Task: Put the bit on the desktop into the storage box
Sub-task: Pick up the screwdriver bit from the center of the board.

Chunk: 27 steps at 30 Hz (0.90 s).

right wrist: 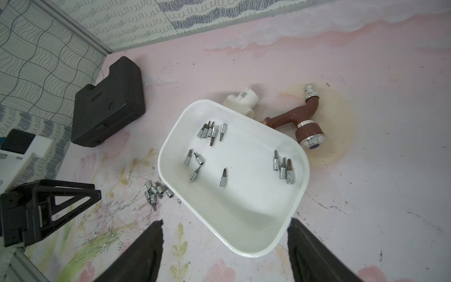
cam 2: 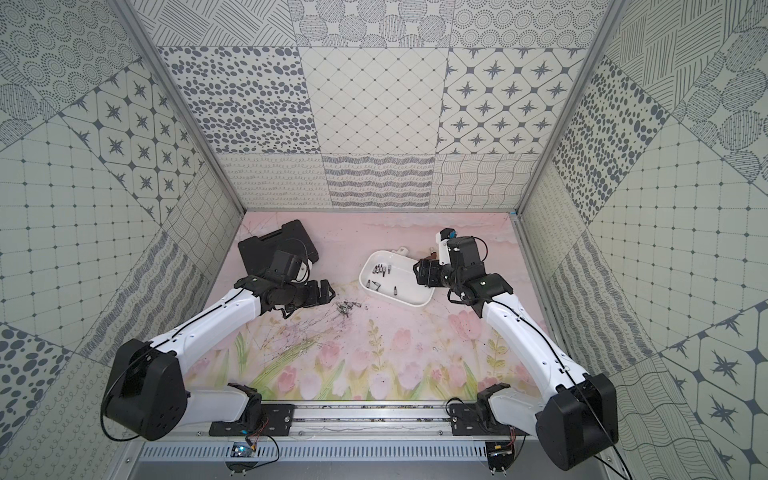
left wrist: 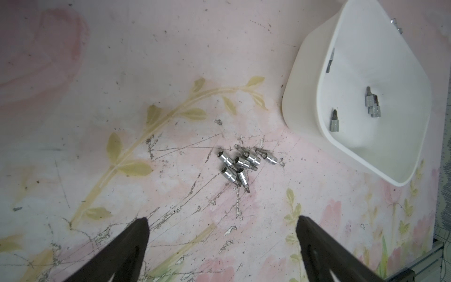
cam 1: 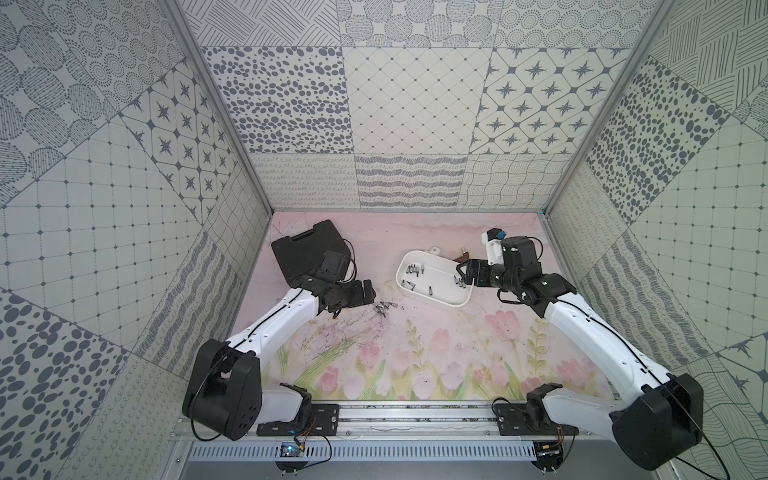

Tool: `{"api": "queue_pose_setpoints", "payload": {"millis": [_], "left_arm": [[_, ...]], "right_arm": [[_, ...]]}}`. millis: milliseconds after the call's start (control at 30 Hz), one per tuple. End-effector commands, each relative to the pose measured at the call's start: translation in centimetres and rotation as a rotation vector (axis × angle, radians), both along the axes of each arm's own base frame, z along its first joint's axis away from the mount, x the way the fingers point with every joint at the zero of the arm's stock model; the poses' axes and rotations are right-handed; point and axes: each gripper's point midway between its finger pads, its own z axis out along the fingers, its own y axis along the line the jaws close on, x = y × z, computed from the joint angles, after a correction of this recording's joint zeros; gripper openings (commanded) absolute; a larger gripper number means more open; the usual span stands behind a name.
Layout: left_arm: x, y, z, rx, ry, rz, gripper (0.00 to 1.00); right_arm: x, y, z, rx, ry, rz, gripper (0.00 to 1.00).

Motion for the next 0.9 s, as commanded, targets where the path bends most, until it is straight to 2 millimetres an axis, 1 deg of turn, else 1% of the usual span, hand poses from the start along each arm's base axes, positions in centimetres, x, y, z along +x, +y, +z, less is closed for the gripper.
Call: {"api": "queue_pose_setpoints", "payload": {"millis": [0, 133, 300, 467, 633, 767, 867], "left_arm": [[0.4, 1.0, 0.7, -0.117, -0.068, 0.089, 0.99], [-0.6, 3.4, -0.3, -0.078, -0.073, 0.187, 0.99], [-1.9, 5.3, -0.9, -0.047, -0.092, 0.274, 0.99], [-3.3, 7.6, -1.3, 0.031, -0.097, 0.374, 0.99], [-4.0, 8.8, -1.1, 0.058, -0.122, 0.421, 0.99], [-4.5, 9.7, -0.8, 0.106, -0.133, 0.434, 0.99], [-4.6, 9.9, -0.6, 0.119, -0.141, 0.436, 0.99]], "right_arm": [[-0.3, 1.9, 0.3, -0.047, 0.021, 0.081, 0.81], [-0.6, 4.1, -1.1, -0.173, 0.071, 0.158, 0.78], [-0.8, 6.8, -2.8, -0.326, 0.119, 0.247, 0.75], [-1.2, 10.2, -4.8, -0.442, 0.153, 0.359, 0.7], [-2.3, 13.7, -6.7, -0.469, 0.193, 0.472, 0.62], [-2.9, 15.8, -7.8, -0.499, 0.205, 0.53, 0.58], [-3.1, 17.1, -8.6, -0.513, 0.214, 0.561, 0.54]]}}
